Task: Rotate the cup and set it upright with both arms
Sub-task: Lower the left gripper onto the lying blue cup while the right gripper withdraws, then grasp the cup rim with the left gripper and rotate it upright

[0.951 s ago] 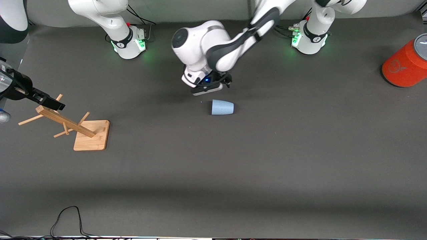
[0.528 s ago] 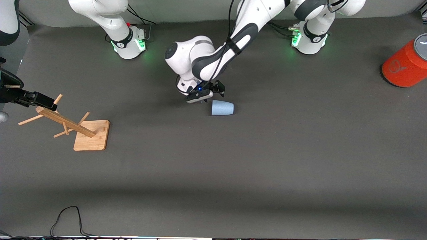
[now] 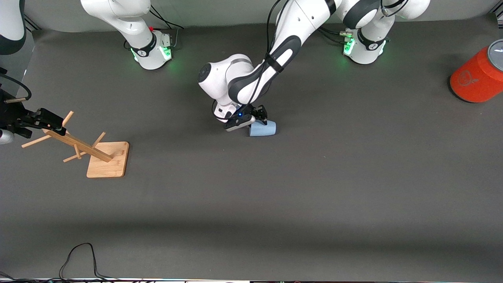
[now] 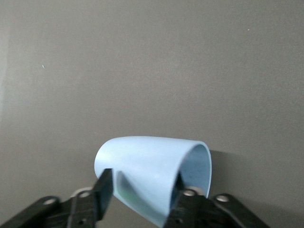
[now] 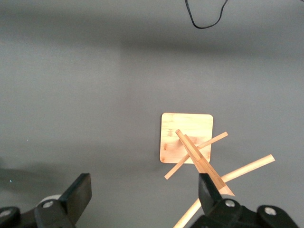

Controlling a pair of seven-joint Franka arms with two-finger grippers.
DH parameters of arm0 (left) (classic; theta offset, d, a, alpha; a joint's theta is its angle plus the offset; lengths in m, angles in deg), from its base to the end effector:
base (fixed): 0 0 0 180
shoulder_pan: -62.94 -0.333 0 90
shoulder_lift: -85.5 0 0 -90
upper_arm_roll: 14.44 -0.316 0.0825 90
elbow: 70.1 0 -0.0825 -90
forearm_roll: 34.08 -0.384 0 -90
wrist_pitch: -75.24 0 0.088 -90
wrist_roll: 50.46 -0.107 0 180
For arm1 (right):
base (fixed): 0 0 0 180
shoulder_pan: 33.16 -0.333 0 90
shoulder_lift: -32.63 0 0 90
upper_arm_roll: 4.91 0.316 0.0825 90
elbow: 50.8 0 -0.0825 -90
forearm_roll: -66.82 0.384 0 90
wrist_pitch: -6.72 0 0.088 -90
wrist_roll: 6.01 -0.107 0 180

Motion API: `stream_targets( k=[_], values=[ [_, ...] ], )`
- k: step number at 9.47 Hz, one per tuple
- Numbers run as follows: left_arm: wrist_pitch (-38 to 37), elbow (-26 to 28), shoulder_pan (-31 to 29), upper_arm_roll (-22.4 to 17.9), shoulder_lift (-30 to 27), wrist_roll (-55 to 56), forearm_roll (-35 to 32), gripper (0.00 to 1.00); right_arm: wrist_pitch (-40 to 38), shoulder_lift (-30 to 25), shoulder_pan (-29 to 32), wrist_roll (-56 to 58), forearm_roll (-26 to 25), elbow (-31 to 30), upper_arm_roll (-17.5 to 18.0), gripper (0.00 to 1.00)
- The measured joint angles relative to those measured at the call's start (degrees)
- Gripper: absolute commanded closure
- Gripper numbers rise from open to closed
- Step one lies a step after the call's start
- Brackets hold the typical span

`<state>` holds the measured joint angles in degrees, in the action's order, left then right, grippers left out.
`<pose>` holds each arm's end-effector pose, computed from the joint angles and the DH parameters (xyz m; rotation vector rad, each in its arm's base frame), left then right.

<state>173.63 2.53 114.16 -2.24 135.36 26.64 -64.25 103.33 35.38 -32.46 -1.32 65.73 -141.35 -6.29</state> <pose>0.3870 -0.5931 0.2159 -2.6499 -0.1267 -0.2324 0.5793 -0.0225 0.6032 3.1160 0.0736 0.0881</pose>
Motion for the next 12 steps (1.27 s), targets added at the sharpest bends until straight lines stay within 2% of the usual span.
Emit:
stream_targets(
  k=[3,5,7,9,12],
  values=[
    [-1.40,-2.23,0.09,0.09,-0.30,0.00,0.61,1.00,0.00,-0.26,-2.05,0.00,0.01,0.00,-2.80,0.00],
    [-1.01,-3.38,-0.84,-0.14,-1.46,0.38,5.05,1.00,0.00,-0.27,-2.05,0.00,0.03,-0.02,-2.91,0.00],
    [1.70,-2.57,-4.91,-0.17,-4.52,0.32,9.06,1.00,-0.01,-0.28,-1.90,0.00,0.03,-0.03,-2.86,0.00],
    [6.83,3.64,-8.93,-0.08,-9.38,-0.23,12.56,1.00,-0.01,-0.28,-0.90,0.00,0.04,-0.05,-1.80,0.00],
    [19.88,21.55,-13.89,-0.07,-20.96,-0.25,18.22,1.00,-0.01,-0.28,-0.88,0.00,0.06,-0.06,-1.15,0.00]
  ],
)
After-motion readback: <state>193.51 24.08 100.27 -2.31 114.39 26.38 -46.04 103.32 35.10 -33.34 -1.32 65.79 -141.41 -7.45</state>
